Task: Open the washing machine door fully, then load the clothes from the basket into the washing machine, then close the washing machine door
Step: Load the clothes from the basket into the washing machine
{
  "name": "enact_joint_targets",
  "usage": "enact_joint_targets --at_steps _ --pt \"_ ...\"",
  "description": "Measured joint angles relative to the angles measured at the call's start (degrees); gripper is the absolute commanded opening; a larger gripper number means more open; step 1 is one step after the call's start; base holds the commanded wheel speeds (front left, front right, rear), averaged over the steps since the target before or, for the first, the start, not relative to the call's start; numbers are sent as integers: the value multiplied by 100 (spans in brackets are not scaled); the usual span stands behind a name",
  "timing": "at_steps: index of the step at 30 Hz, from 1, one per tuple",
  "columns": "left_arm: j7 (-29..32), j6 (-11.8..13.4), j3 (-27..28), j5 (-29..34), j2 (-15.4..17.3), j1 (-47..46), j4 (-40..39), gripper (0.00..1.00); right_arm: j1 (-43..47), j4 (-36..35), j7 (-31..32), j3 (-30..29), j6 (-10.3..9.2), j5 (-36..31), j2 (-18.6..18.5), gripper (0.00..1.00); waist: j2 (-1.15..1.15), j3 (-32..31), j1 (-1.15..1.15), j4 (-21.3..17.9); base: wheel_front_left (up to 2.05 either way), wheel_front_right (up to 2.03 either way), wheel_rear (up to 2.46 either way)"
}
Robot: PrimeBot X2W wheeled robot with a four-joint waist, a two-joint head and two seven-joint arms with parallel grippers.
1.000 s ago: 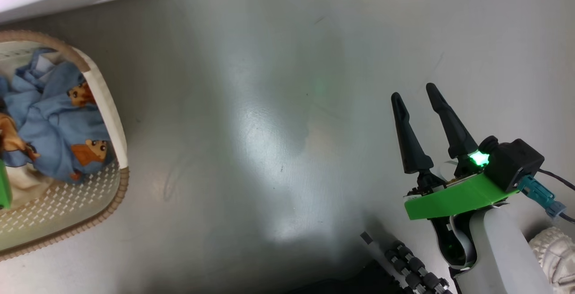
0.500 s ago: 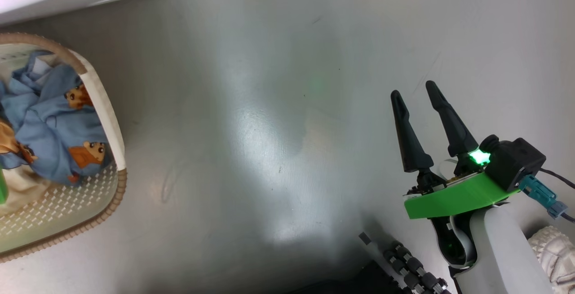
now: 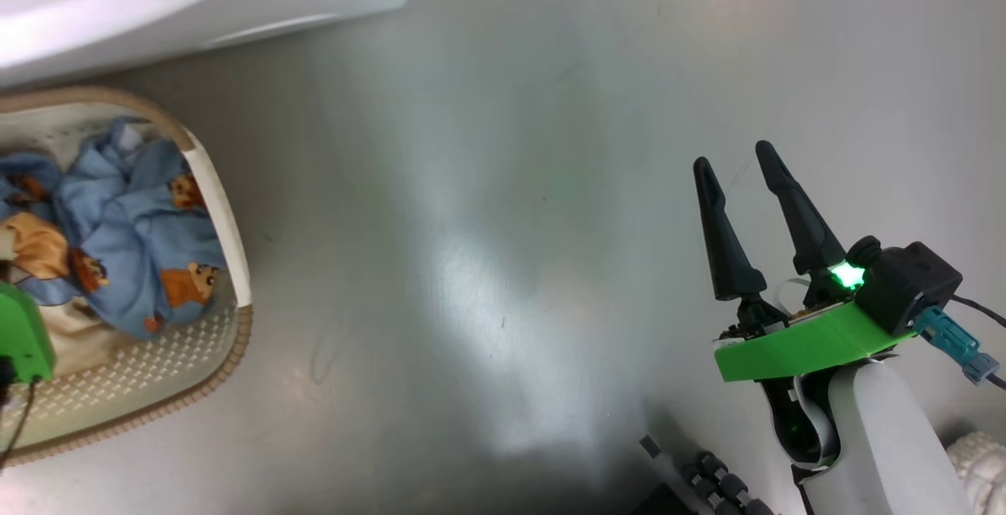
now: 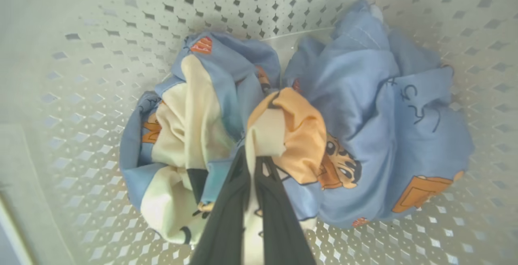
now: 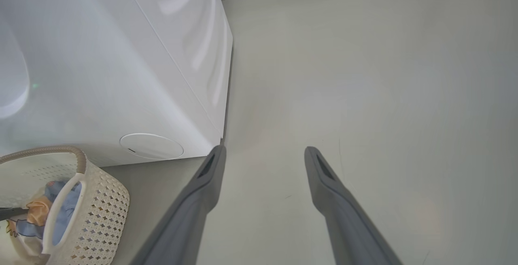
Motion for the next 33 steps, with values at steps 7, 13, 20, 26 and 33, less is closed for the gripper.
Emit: enact_joint_targets --at_steps 7,13,20,26,33 --pt "-547 98 -9 -68 -209 371 -137 0 43 59 0 -63 0 -105 -1 100 0 -414 0 115 0 0 0" --pt "-1047 190 -11 -126 -402 663 -287 0 176 126 0 -112 0 -250 0 100 0 -811 0 233 0 0 0" --pt "-1482 296 -3 -270 -644 1080 -531 0 401 210 0 -169 0 -299 -1 100 0 -1329 0 391 0 0 0" --pt "-1750 403 31 -327 -777 1386 -953 0 554 290 0 -224 0 -372 -1 100 0 -1769 0 523 0 0 0" --pt "-1861 535 102 -343 -903 1825 -1839 0 756 350 0 -244 0 -441 -1 100 0 -2244 0 638 0 0 0"
